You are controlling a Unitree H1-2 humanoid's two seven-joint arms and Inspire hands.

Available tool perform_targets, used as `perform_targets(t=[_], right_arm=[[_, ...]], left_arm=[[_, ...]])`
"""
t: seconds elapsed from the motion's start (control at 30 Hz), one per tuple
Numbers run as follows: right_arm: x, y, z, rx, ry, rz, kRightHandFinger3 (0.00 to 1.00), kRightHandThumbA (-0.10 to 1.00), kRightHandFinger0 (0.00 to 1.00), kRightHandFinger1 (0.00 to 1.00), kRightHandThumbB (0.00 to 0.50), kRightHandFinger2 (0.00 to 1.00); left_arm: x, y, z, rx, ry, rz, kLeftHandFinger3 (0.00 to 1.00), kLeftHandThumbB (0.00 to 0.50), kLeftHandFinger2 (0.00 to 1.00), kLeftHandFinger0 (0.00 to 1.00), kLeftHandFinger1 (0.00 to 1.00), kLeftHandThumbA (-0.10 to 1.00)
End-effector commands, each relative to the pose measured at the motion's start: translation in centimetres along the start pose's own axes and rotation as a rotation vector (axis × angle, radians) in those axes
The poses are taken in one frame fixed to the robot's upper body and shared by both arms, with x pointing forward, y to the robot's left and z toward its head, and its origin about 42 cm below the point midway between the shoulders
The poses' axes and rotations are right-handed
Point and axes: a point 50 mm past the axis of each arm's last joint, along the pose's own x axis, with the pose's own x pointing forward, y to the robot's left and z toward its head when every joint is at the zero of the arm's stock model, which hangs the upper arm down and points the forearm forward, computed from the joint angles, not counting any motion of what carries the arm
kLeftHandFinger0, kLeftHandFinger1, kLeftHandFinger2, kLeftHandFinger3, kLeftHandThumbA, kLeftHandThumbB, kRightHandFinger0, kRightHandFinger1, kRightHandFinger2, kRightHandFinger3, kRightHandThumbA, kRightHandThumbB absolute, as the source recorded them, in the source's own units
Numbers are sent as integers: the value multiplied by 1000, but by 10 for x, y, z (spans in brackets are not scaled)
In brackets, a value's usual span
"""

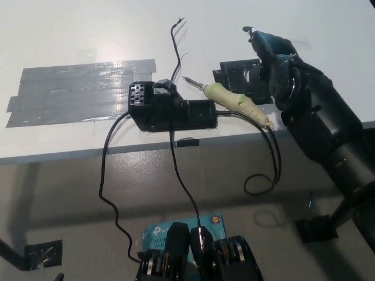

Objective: The robot uses its right hand to grab and lift the soldering gun kept on the middle of the table and puts it in its base

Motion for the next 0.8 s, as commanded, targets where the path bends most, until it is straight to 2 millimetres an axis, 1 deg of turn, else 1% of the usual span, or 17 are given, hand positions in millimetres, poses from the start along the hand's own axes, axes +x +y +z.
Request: perform_targets(t=[0.0, 0.07, 0.1, 0.13, 0.17, 0.2, 0.23, 0.27, 0.3, 0.37, 0.43, 0.47, 0.5, 0.57, 0.67, 0.77], right_arm=[[-1, -23, 28, -13, -93, -80, 983, 643, 1000, 980, 72, 893], [-2, -24, 27, -14, -92, -81, 980, 645, 1000, 983, 74, 893], [-2, -15, 29, -28, -80, -42, 1000, 762, 1000, 1000, 107, 1000], [-3, -12, 29, -45, -78, -36, 1000, 810, 1000, 1000, 121, 1000], [-3, -8, 28, -72, -66, -27, 1000, 916, 1000, 1000, 175, 1000], [-3, -3, 27, -101, -51, -16, 1000, 957, 1000, 1000, 192, 1000], [-3, -4, 26, -101, -51, -18, 1000, 960, 1000, 1000, 194, 1000], [-2, 3, 25, -114, -3, 33, 1000, 1000, 1000, 1000, 271, 1000], [-2, 9, 23, -117, 10, 53, 1000, 1000, 1000, 1000, 326, 1000], [-2, 16, 19, -141, 29, 73, 1000, 1000, 1000, 1000, 366, 1000], [-2, 18, 17, -143, 33, 72, 1000, 1000, 1000, 1000, 375, 1000], [-3, 20, 14, -149, 38, 73, 1000, 1000, 1000, 1000, 382, 1000], [-3, 22, 13, -149, 39, 70, 1000, 1000, 1000, 1000, 372, 1000], [-4, 25, 10, -173, 44, 73, 1000, 1000, 1000, 1000, 371, 1000], [-6, 28, 5, -186, 49, 82, 1000, 1000, 1000, 1000, 369, 1000], [-7, 35, -2, -189, 66, 91, 1000, 1000, 1000, 1000, 332, 1000]], left_arm=[[-5, 4, 4, 11, -39, -1, 568, 500, 315, 0, 86, 1000], [-5, 4, 4, 11, -40, -3, 568, 500, 316, 0, 87, 1000], [-3, 3, 5, -4, -26, 6, 571, 500, 310, 0, 102, 1000], [-2, 3, 5, 14, -28, 8, 591, 500, 328, 0, 103, 1000], [-1, 2, 7, 26, -31, 7, 587, 500, 340, 0, 100, 1000], [0, 1, 8, 33, -32, 8, 585, 500, 342, 0, 99, 1000], [0, 1, 9, 34, -33, 8, 585, 500, 343, 0, 99, 1000], [1, 2, 9, 60, -41, 11, 562, 500, 317, 0, 52, 1000], [1, 3, 9, 76, -44, 11, 576, 500, 322, 0, 47, 1000], [2, 1, 10, 69, -41, 11, 568, 500, 325, 0, 51, 1000], [2, -1, 11, 76, -42, 14, 569, 500, 323, 0, 49, 1000], [3, -2, 12, 73, -42, 3, 587, 500, 342, 0, 55, 1000], [4, -3, 12, 73, -44, 5, 585, 500, 334, 0, 52, 1000], [5, -5, 13, 59, -49, -14, 582, 500, 343, 0, 71, 1000], [6, -6, 13, 52, -47, -24, 565, 500, 331, 0, 60, 1000], [7, -9, 15, 48, -41, -25, 586, 500, 301, 0, 48, 1000]])
